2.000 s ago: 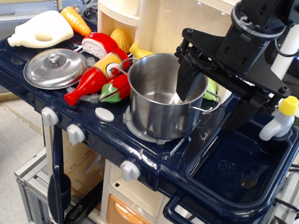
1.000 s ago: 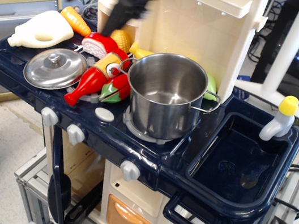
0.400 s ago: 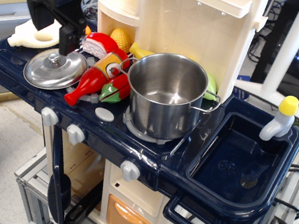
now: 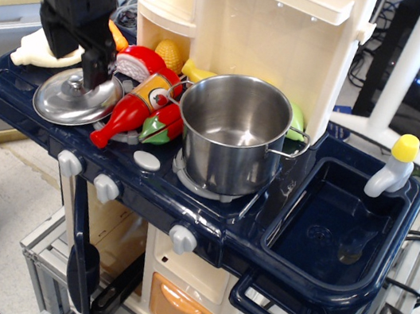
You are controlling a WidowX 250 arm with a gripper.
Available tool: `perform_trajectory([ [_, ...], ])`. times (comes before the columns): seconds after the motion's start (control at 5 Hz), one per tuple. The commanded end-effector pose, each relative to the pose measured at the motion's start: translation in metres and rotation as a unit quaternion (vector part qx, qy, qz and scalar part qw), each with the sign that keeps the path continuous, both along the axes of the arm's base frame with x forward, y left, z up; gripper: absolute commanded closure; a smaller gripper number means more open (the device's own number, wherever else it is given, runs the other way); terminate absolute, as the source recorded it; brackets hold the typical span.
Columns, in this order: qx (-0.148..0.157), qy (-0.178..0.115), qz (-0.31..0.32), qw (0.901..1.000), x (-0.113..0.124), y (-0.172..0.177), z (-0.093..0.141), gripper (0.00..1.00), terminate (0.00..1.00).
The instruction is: Put lid on pot or pan
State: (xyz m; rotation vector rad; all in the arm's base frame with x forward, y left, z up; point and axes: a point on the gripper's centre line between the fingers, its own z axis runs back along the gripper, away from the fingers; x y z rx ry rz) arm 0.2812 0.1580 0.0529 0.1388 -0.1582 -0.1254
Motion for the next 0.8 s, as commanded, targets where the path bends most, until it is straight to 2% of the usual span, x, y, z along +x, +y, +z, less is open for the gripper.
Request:
perform_trajectory([
  [0.0, -0.006, -0.016, -0.008, 0.9998, 0.011, 0.011, 0.002, 0.00, 0.00],
  [0.2, -0.008, -0.015, -0.004, 0.9999, 0.009, 0.013, -0.004, 0.00, 0.00],
  [0.4, -0.012, -0.016, 0.006, 0.9998, 0.009, 0.015, -0.010, 1.00, 0.00],
  [0.6, -0.014, -0.011, 0.012, 0.9998, 0.008, 0.012, -0.009, 1.00, 0.00],
])
